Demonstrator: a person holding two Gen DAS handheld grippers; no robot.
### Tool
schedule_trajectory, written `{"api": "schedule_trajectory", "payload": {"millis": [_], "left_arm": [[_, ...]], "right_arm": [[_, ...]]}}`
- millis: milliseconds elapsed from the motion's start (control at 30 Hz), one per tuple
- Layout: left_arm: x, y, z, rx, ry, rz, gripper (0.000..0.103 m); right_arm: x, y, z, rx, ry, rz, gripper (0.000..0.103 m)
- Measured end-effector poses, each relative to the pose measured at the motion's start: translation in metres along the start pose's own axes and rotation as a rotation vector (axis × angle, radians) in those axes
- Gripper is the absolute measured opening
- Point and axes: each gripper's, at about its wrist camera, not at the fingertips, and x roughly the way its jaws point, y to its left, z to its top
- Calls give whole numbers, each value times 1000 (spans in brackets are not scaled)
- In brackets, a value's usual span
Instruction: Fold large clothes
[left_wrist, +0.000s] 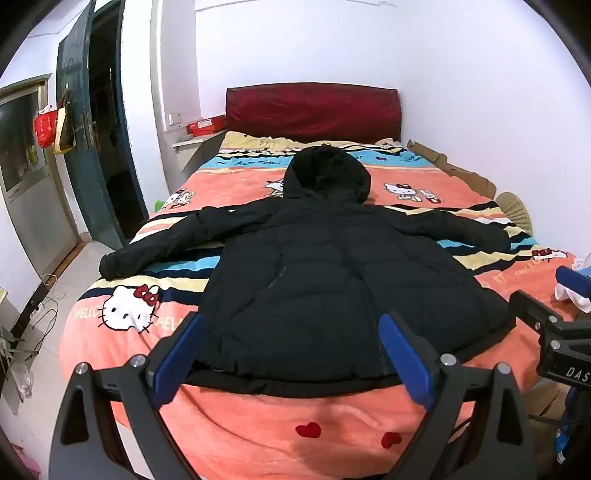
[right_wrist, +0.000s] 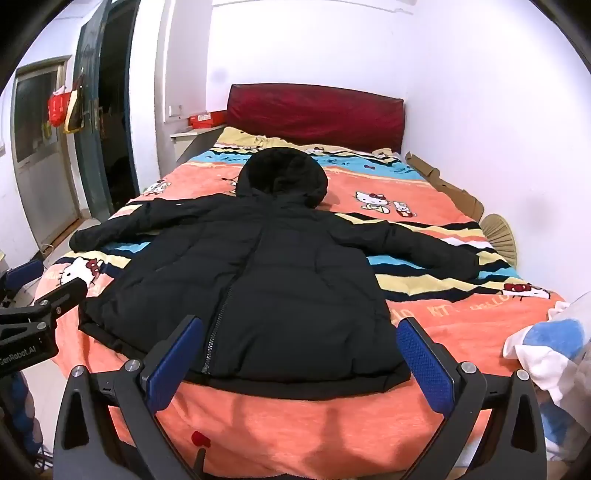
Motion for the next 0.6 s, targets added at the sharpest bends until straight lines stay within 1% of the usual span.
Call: {"api": "schedule_trajectory", "payload": {"millis": [267,300,433,600], "left_arm": [[0,-3,0,0,-5,-1,96],[1,-4,-1,-1,-5,0,96],[1,-2,-1,-1,1,-7,96],[4,-3,-2,0,10,-15,96]], "right_arm": [[0,-8,0,11,-4,17,103],[0,0,1,-8,2,-4,103],[1,5,0,-12,0,-8,103],[3,-9,1,-4,9,-6,103]]}}
